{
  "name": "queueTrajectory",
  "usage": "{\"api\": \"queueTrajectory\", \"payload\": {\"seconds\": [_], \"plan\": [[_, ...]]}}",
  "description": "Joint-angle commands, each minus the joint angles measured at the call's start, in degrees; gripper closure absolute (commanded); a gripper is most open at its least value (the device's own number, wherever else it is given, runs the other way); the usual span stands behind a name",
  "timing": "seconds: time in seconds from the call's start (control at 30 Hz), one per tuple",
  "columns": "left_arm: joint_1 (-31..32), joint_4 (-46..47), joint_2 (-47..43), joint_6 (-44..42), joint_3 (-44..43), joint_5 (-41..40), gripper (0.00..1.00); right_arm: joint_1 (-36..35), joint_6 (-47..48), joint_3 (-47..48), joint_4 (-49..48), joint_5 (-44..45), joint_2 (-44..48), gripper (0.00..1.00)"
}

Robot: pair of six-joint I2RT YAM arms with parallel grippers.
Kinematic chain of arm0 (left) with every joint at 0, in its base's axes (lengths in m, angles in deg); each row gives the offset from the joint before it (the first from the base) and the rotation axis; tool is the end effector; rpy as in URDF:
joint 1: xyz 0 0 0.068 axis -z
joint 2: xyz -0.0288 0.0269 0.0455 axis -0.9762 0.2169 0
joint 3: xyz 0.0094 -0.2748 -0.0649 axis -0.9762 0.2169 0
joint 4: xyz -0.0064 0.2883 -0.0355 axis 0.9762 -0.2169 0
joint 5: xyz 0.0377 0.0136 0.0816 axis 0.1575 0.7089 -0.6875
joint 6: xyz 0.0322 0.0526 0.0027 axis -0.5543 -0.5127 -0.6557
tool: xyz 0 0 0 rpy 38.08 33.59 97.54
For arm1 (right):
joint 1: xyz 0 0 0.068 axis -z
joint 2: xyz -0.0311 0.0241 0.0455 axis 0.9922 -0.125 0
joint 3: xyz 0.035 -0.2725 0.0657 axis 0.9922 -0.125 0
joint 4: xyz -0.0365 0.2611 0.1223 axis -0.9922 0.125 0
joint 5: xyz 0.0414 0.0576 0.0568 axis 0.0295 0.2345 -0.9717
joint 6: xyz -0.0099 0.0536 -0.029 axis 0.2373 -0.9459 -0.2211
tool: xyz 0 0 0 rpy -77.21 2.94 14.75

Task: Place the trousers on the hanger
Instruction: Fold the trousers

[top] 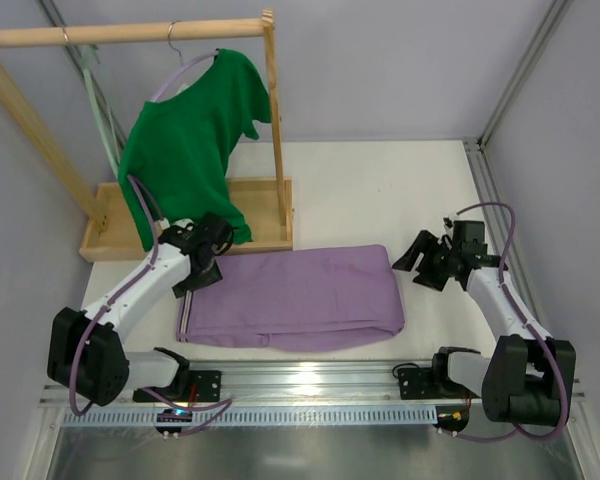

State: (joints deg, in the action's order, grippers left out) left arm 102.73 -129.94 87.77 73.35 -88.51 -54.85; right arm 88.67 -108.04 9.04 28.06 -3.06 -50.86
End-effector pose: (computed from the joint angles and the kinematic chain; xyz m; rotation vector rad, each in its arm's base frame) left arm 0.2269 -0.0816 0.2315 -0.7300 2.5823 0.4272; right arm 0.2399 -0.0056 0.1858 0.5434 2.5020 0.6652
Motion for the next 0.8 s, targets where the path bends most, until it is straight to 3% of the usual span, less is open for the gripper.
{"api": "queueTrajectory", "payload": {"seconds": [0.0, 0.23, 0.5, 0.67, 0.77], "plan": [[-2.75, 6.03, -0.17, -4.09, 1.97, 2.57, 0.35, -0.22, 1.54, -0.54, -2.56, -1.45, -0.75, 0.26], [-8.55, 14.47, 2.20, -10.41, 7.25, 13.20, 0.36, -0.13, 2.60, -0.54, -4.32, -4.52, -4.87, 0.25], [-11.01, 18.26, 5.71, -12.44, 8.92, 15.85, 0.39, -0.31, 2.25, -2.74, -6.87, -5.94, -4.79, 0.25], [-11.63, 21.07, 9.58, -12.97, 10.15, 18.22, 0.49, -0.31, 2.33, -3.27, -6.70, -4.53, -4.00, 0.25], [-11.63, 21.51, 10.55, -12.97, 10.51, 18.75, 0.67, -0.22, 1.90, -3.97, -7.14, -4.53, -2.60, 0.25]]}}
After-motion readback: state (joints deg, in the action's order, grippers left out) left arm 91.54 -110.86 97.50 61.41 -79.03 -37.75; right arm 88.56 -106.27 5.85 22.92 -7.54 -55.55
